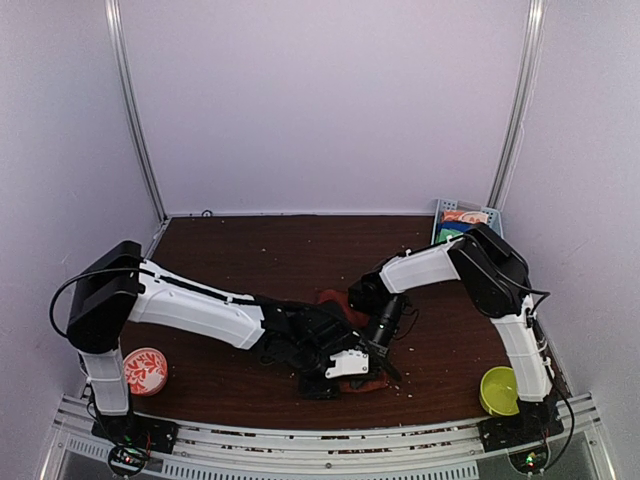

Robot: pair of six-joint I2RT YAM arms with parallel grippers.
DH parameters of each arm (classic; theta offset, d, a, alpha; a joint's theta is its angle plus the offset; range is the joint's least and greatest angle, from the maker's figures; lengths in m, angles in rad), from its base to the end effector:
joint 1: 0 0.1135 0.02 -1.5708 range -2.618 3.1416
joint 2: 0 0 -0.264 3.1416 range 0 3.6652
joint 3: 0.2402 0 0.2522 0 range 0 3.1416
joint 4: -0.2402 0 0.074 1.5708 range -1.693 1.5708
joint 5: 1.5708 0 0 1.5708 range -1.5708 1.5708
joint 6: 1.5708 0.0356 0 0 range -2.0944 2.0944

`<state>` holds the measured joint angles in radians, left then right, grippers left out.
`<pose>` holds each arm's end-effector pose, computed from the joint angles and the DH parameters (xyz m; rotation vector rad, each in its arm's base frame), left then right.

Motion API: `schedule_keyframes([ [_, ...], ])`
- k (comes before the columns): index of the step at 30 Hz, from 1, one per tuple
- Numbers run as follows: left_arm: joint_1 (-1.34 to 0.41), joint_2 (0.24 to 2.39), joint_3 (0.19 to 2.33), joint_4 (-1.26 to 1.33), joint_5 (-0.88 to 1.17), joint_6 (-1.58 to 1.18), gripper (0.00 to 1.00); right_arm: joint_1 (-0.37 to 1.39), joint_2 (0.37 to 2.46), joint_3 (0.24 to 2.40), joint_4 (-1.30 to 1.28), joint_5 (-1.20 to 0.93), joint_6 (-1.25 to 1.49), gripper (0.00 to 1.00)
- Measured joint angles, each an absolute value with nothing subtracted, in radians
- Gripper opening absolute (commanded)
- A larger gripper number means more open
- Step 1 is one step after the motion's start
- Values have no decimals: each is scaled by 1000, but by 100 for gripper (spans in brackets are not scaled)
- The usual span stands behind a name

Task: Roll the towels
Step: Roll the towel at the center of the board.

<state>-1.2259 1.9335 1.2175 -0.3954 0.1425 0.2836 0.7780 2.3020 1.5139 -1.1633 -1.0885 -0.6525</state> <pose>0.1258 -0.3653 0.1469 1.9233 1.9777 -0.4682 0.2471 0.2877 0.0946 1.3381 -1.9593 -1.3950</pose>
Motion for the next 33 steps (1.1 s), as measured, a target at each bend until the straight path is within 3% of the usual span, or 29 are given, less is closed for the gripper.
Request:
schedule_keyframes([
  [3, -1235, 1953, 1233, -394, 130, 289, 37, 778, 2302, 1514, -1168, -1088, -652, 0],
  [8, -1237, 1956, 1235, -390, 121, 288, 41, 778, 2304, 1514, -1172, -1089, -653, 0],
  [15, -1253, 1956, 1243, -389, 77, 274, 41, 778, 2304, 1514, -1172, -1089, -654, 0],
  [27, -1272, 1956, 1250, -392, 18, 251, 7, 778, 2304, 1514, -1175, -1089, -662, 1],
  [29, -1272, 1956, 1253, -395, 20, 247, 3, 778, 2304, 1514, -1180, -1089, -672, 11],
  [31, -1272, 1959, 1255, -396, 26, 245, 1, 778, 2304, 1516, -1209, -1090, -722, 27],
  [33, -1272, 1964, 1262, -395, 41, 241, 0, 775, 2302, 1520, -1255, -1093, -782, 33],
])
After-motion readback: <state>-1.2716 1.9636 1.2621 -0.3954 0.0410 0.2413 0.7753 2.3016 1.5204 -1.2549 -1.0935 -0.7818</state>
